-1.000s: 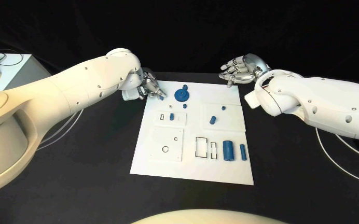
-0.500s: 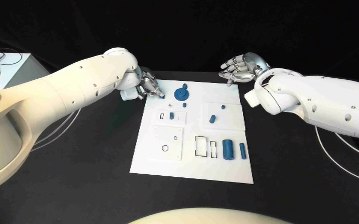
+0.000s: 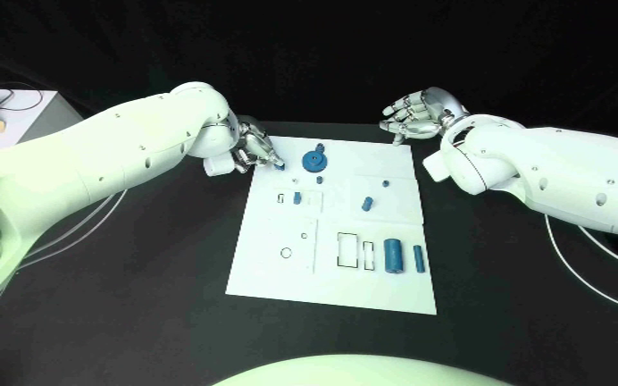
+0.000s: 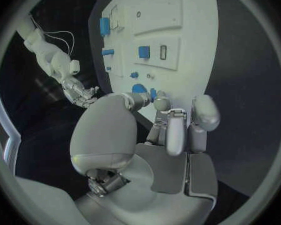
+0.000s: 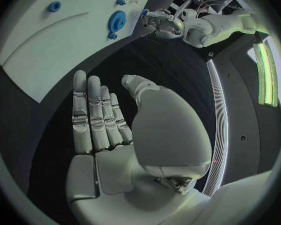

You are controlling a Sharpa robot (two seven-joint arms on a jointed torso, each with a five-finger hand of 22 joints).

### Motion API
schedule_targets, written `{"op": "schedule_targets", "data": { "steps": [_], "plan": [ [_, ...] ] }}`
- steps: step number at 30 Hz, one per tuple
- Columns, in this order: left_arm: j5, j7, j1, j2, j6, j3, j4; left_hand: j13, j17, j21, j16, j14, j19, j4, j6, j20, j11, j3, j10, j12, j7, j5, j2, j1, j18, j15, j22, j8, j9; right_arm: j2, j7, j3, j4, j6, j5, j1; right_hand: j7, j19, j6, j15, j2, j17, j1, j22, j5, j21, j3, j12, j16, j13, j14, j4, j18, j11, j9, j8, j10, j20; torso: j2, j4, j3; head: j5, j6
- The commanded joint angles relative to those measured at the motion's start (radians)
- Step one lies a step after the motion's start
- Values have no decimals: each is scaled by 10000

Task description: Assemble the parts on the task board

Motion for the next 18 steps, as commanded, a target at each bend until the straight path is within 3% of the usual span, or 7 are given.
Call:
{"op": "schedule_targets", "data": {
  "steps": [1,4,6,8,18],
  "plan": [
    [285,-256,6,-171,-383,-27,470,168,1338,69,99,501,115,-1357,48,4,-24,1437,233,125,-63,93,-45,-241,-171,-84,86,1229,2029,-6,58,2,-33,148,-35,0,255,38,-11,-16,74,-17,11,-24,26,-56,56,45,-29,-22,-11,-7,107,18,-12,64,69,-1,-86,35,-14,28,-56],
    [246,-290,3,-382,-616,-96,922,396,1545,156,183,607,231,-1535,152,-30,-69,1612,478,264,-110,313,-133,-410,-204,-127,265,1289,2045,-15,55,1,-53,154,-35,-4,255,38,-11,-16,74,-17,11,-24,26,-56,56,45,-29,-22,-11,-7,107,18,-12,64,69,-1,-124,54,-21,39,-100],
    [163,-292,0,-507,-801,-157,1190,539,1698,202,241,682,297,-1664,261,-75,-116,1700,663,345,-155,906,-239,-604,-218,-170,352,1335,2054,-20,55,1,-66,156,-35,-7,255,38,-11,-16,74,-17,11,-24,26,-56,56,45,-29,-22,-11,-7,107,18,-12,64,69,-1,-145,71,-27,44,-128],
    [62,-292,-6,-626,-958,-213,1437,589,1772,191,268,716,285,-1724,304,-92,-138,1718,732,369,-172,1090,-275,-672,-211,-192,315,1348,2054,-20,58,0,-77,157,-35,-11,255,38,-11,-16,74,-17,11,-24,26,-56,56,45,-29,-22,-11,-7,107,18,-12,64,69,-1,-165,78,-30,62,-141],
    [-541,-306,-95,-998,-1411,-387,2192,731,1966,231,336,797,357,-1847,409,-130,-186,1754,912,434,-221,1347,-326,-792,-229,-236,406,1366,2046,-21,65,-1,-111,167,-35,-35,255,38,-11,-16,74,-17,11,-24,26,-56,56,45,-29,-22,-11,-7,107,18,-12,64,69,-1,-225,110,-46,74,-229]
  ]
}}
